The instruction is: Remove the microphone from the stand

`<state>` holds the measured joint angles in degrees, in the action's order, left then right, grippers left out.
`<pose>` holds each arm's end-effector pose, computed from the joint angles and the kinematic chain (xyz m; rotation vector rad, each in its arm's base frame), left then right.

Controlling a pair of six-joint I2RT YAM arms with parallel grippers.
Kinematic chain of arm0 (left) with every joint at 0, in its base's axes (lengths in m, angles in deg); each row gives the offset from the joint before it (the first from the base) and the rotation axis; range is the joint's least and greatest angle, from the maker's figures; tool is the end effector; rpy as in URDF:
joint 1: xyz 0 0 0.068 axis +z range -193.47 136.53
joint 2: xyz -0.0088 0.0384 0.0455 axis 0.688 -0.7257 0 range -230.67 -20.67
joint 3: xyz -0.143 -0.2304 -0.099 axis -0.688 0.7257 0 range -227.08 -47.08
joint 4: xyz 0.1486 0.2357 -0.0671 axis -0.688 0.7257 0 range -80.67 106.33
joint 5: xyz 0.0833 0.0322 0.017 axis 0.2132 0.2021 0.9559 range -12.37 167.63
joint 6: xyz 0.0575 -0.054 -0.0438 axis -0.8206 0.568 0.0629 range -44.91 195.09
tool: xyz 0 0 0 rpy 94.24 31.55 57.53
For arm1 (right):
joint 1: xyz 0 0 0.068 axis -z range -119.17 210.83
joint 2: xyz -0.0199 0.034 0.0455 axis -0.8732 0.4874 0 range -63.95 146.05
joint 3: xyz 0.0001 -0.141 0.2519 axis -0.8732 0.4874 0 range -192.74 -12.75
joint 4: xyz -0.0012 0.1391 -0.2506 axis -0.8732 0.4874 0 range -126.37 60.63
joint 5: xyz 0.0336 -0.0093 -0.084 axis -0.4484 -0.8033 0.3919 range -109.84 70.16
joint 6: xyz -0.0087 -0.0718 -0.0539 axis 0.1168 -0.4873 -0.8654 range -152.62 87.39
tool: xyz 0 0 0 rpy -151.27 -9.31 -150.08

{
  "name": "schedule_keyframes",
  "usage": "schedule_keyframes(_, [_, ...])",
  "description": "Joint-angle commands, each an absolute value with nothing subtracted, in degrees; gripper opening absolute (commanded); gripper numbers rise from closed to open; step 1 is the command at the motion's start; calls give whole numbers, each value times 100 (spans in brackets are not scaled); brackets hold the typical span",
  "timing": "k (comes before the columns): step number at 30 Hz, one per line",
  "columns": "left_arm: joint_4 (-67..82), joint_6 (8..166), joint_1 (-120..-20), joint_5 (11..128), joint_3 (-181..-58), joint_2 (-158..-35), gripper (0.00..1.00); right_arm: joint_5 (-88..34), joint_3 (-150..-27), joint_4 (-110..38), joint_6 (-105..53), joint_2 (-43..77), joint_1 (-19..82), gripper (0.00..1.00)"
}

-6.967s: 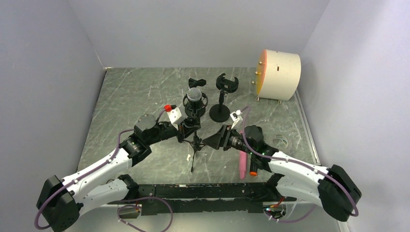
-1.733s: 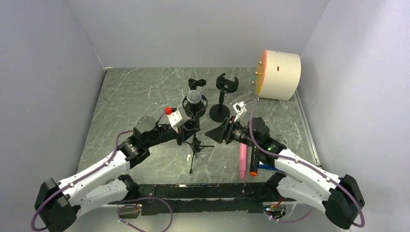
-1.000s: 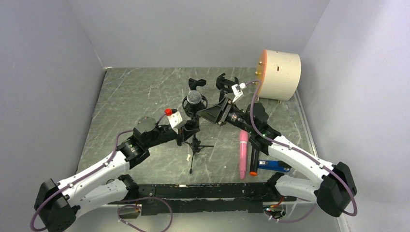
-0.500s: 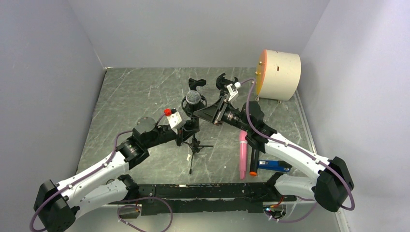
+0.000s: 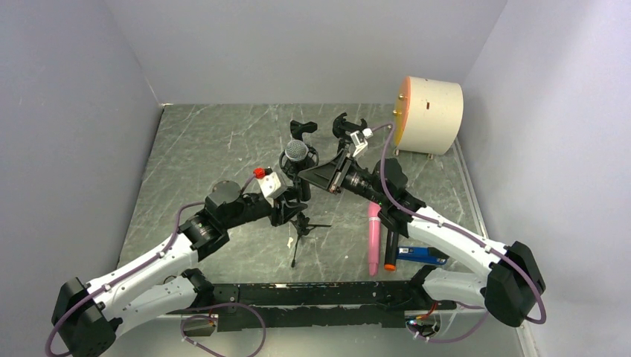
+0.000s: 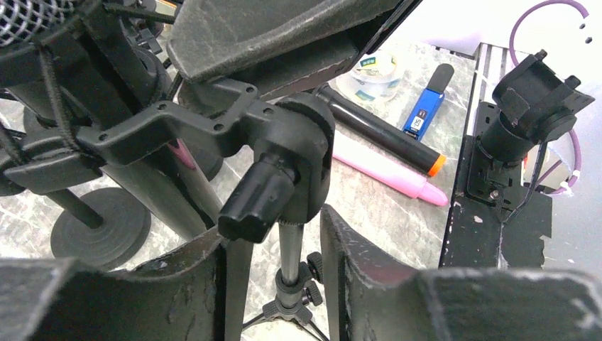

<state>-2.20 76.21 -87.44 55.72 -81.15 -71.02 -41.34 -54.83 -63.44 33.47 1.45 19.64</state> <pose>0.1712 -0.2070 0.2984 0.9043 1.4740 -0.9052 0.2253 0.2365 0.3258 0.0311 1.7987 1.7142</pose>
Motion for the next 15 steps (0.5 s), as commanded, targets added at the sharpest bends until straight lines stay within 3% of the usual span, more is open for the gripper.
schedule_keyframes(1, [-386,7757,-8751,5645,-8132,-6901,44,-4015,-5271,-6603,3164,-16,1947,15])
schedule_keyframes(12, [-1098,7970,-8753,5423,-8223,-7170,46,-3735,-4610,-7142,3594,-97,1949,15])
schedule_keyframes(15, [-1040,7957,-8758,5326,-8297,-7311,30,-3760,-4565,-7220,3638,-68,1947,15])
